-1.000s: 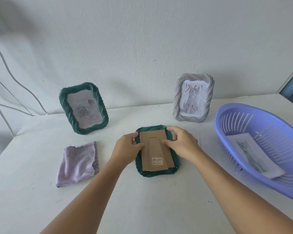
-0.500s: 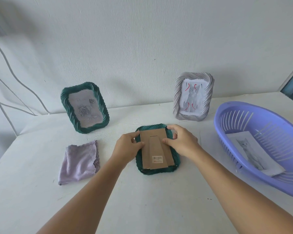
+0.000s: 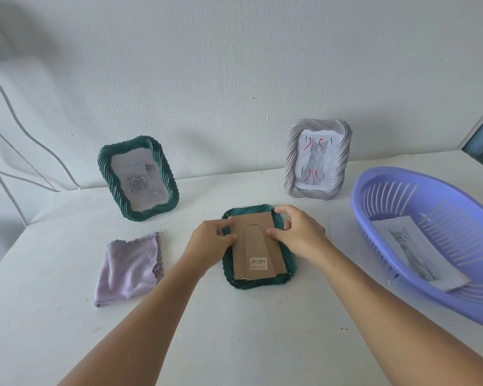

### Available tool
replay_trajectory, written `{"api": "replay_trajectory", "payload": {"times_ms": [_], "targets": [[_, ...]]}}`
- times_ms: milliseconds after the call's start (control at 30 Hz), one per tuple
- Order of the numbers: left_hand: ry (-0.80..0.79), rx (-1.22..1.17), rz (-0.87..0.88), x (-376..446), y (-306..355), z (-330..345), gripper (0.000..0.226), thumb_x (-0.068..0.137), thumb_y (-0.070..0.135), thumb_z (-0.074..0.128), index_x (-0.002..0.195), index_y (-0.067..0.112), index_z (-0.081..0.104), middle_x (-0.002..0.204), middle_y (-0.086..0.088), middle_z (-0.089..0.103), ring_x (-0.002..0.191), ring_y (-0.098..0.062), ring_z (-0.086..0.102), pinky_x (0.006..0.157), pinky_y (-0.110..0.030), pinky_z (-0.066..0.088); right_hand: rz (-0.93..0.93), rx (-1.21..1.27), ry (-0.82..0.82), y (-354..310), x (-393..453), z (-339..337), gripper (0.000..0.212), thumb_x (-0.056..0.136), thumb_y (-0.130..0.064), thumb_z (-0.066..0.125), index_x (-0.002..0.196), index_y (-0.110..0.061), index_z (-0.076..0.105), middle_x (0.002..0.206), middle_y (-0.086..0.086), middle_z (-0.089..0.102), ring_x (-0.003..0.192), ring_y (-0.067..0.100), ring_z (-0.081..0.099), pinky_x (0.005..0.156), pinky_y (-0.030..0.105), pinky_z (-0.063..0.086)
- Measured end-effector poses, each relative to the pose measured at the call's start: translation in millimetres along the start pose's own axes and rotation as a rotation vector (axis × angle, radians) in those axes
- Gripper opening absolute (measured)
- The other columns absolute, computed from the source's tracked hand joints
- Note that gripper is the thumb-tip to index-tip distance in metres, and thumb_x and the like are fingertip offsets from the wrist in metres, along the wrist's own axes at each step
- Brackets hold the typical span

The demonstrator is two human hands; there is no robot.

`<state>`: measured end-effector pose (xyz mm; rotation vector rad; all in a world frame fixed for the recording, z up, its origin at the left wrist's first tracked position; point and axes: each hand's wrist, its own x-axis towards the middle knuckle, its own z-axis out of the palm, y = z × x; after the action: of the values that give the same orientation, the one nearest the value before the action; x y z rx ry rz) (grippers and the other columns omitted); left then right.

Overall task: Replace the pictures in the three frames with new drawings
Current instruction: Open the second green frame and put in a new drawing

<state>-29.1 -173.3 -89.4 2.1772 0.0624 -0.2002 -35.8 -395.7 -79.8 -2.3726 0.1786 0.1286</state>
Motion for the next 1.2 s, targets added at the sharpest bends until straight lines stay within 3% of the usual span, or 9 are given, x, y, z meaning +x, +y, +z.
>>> {"api": "replay_trajectory", "payload": {"times_ms": [200,400,600,1000,1100,1200], "targets": [[0.086,-0.022,0.014,-4,-5,1,0.037,0.090,0.025,0.074,0.127,0.027,0.067,0.066,0.006,0.050,0.061,-0.011,0.049,0.057,-0.025,0.040,0.008,0.019,0.005,1,-1,-1,0.055,0.086,-0.049,0.074,0.136,-0.039,0.052,0.088,-0.014,0.055,0.088,0.008,0.058,0.104,0.041,0.041],[0.066,-0.036,0.004,-1,-7,1,0.039,0.091,0.022,0.075,0.130,0.022,0.069,0.065,0.007,0.045,0.058,-0.008,0.043,0.051,-0.014,0.032,0.011,0.022,0.016,3,2,3,0.049,0.085,-0.049,0.074,0.129,-0.040,0.054,0.085,-0.013,0.054,0.083,0.004,0.056,0.105,0.039,0.037],[0.056,-0.036,0.000,0,-7,1,0.040,0.091,0.023,0.075,0.131,0.020,0.069,0.066,0.007,0.046,0.059,-0.008,0.043,0.052,-0.016,0.033,-0.012,0.021,0.032,6,1,6,0.041,0.088,-0.048,0.071,0.126,-0.039,0.058,0.082,-0.013,0.051,0.079,-0.002,0.053,0.105,0.038,0.037],[0.051,-0.022,-0.002,-1,-5,1,0.040,0.091,0.023,0.075,0.131,0.020,0.068,0.065,0.006,0.046,0.059,-0.008,0.043,0.053,-0.018,0.033,-0.054,-0.028,0.019,10,3,8,0.051,0.092,-0.050,0.066,0.141,-0.044,0.053,0.079,-0.011,0.049,0.076,-0.002,0.051,0.101,0.036,0.038],[0.049,-0.013,-0.004,-3,-2,0,0.040,0.092,0.024,0.074,0.131,0.020,0.068,0.066,0.006,0.047,0.060,-0.009,0.045,0.055,-0.019,0.034,-0.063,-0.048,0.026,7,1,8,0.050,0.092,-0.050,0.065,0.140,-0.041,0.053,0.084,-0.012,0.052,0.081,0.001,0.053,0.101,0.038,0.038],[0.045,0.022,-0.003,-9,3,-2,0.037,0.093,0.029,0.071,0.130,0.024,0.066,0.068,0.005,0.052,0.062,-0.010,0.049,0.056,-0.022,0.037,-0.132,-0.156,0.119,3,-8,10,0.050,0.094,-0.053,0.061,0.140,-0.040,0.050,0.098,-0.010,0.053,0.098,0.013,0.055,0.103,0.042,0.036]]}}
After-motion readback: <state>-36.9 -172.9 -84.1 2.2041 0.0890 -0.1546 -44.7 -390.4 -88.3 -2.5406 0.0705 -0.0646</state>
